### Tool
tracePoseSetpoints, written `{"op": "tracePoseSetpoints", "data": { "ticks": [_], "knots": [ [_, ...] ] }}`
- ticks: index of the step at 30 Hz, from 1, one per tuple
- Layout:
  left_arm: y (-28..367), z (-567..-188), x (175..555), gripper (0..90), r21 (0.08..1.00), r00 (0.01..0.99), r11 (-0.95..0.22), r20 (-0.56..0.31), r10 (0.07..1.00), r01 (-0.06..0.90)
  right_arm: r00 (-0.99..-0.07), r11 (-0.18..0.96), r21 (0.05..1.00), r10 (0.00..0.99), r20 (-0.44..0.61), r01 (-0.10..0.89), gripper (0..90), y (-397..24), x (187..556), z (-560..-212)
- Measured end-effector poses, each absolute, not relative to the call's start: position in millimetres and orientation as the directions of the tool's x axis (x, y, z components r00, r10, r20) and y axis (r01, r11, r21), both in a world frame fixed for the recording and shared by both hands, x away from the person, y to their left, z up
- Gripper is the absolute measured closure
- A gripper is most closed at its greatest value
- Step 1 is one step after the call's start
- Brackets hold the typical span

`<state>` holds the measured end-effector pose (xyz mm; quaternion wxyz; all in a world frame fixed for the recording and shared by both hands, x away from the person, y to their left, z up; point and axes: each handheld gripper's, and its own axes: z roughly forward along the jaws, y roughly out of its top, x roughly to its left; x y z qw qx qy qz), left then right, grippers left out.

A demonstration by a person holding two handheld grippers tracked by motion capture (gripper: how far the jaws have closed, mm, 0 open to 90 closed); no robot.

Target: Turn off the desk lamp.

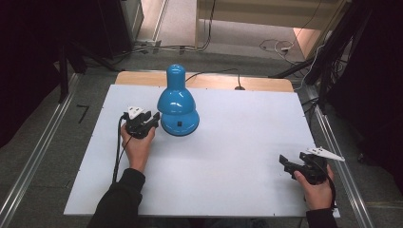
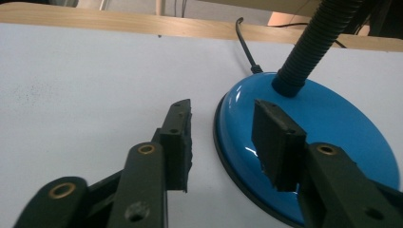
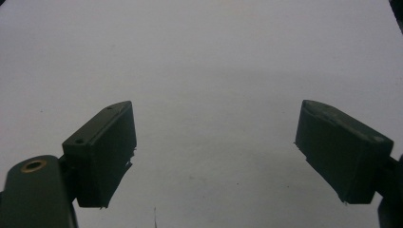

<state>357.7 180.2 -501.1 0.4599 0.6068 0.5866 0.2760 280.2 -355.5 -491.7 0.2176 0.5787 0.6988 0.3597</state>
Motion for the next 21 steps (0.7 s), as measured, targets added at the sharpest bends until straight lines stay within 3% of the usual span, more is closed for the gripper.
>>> {"op": "tracePoseSetpoints", "data": {
  "ticks": [21],
  "knots": [
    [202, -497, 332, 36.8, 0.860, 0.165, 0.106, -0.214, 0.963, 0.499, -0.241, 0.078, 0.753, 0.964, 0.110, 0.654, 12.2, -355, 280, -492]
  ]
}}
